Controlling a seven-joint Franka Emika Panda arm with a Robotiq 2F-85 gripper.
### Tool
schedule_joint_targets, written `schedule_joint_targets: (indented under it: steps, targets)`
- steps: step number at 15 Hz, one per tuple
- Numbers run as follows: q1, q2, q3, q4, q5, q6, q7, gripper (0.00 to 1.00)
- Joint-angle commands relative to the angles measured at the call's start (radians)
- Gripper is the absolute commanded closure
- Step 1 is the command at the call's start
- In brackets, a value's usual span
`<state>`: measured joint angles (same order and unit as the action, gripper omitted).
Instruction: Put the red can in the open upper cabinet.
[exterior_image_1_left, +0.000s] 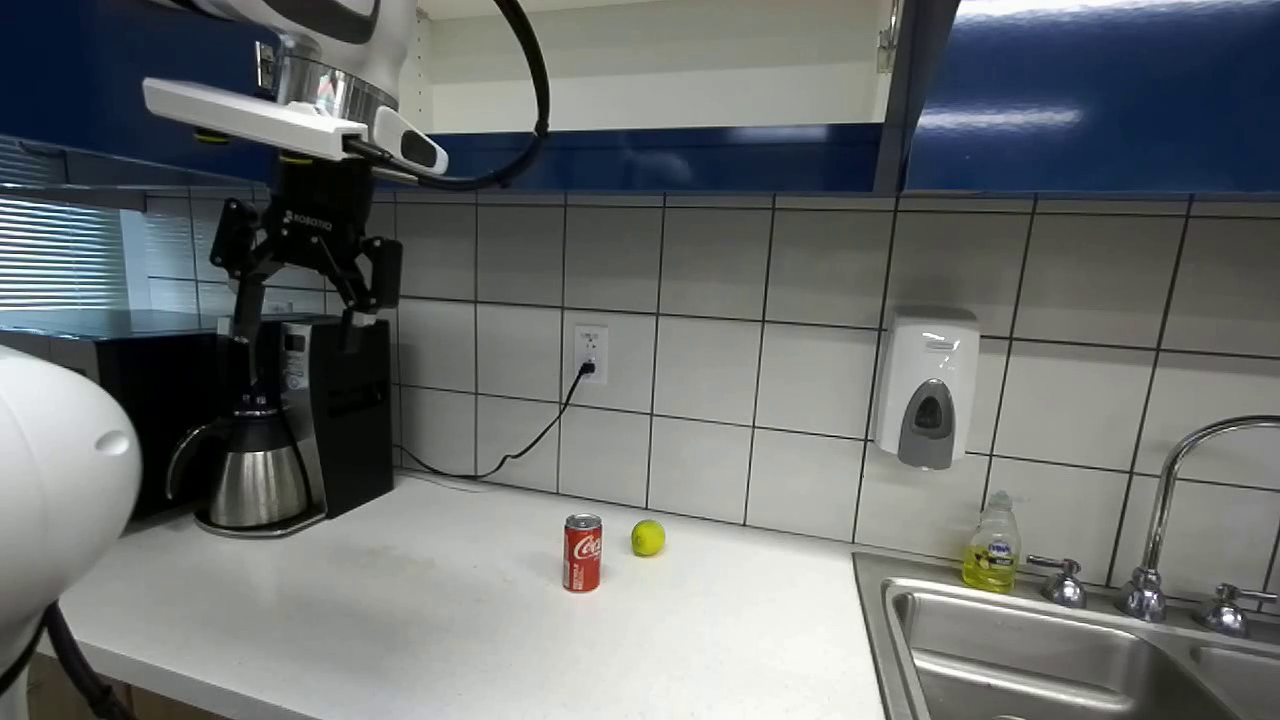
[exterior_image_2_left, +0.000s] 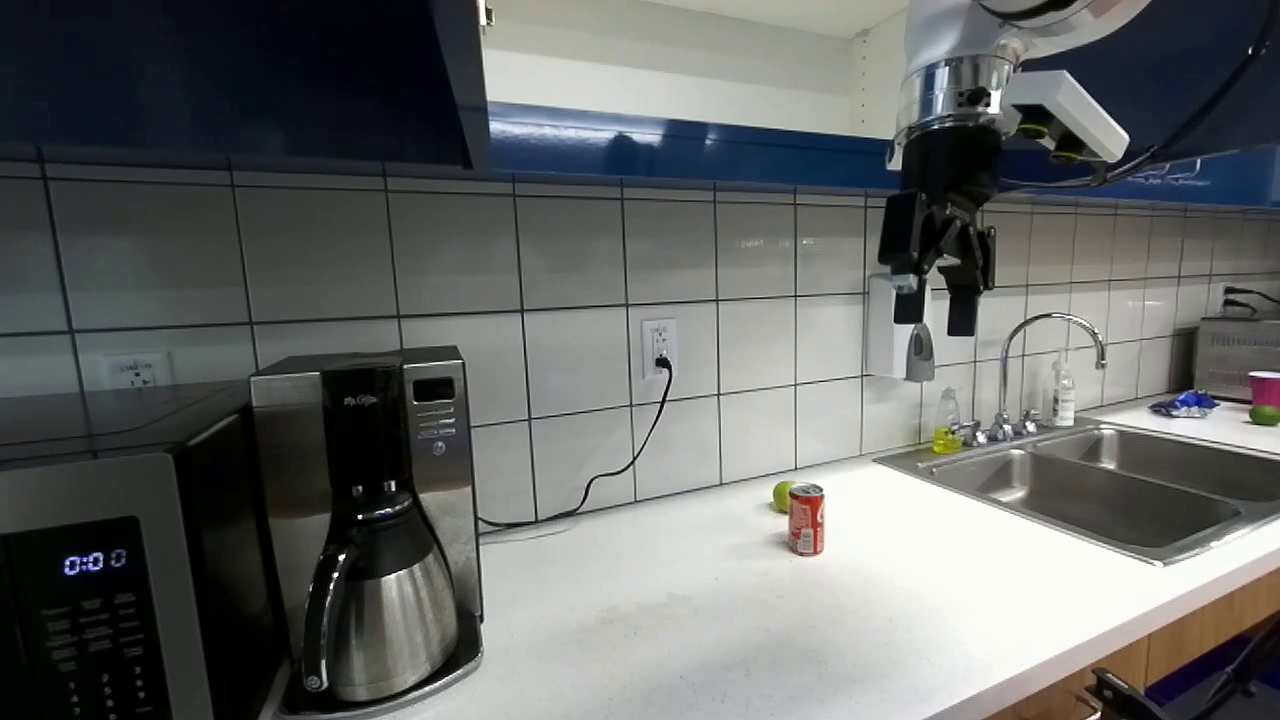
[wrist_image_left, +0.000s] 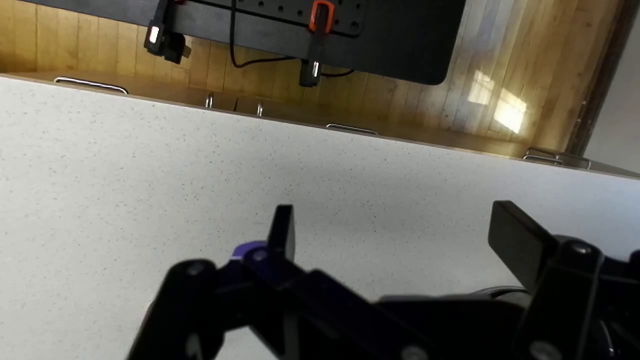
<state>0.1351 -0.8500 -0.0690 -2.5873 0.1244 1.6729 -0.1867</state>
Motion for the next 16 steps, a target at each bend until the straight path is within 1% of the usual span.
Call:
schedule_joint_targets:
  steps: [1,4,9,16]
  targets:
    - [-0.021,0.004,0.014,0.001,0.002,-0.001,-0.008,0.0]
    - [-0.028,0.015,0.012,-0.004,-0.009,0.008,-0.011,0.0]
    - [-0.052,0.083,-0.004,-0.021,-0.034,0.061,-0.02,0.0]
    - [-0.083,0.259,-0.022,-0.053,-0.08,0.259,-0.029,0.0]
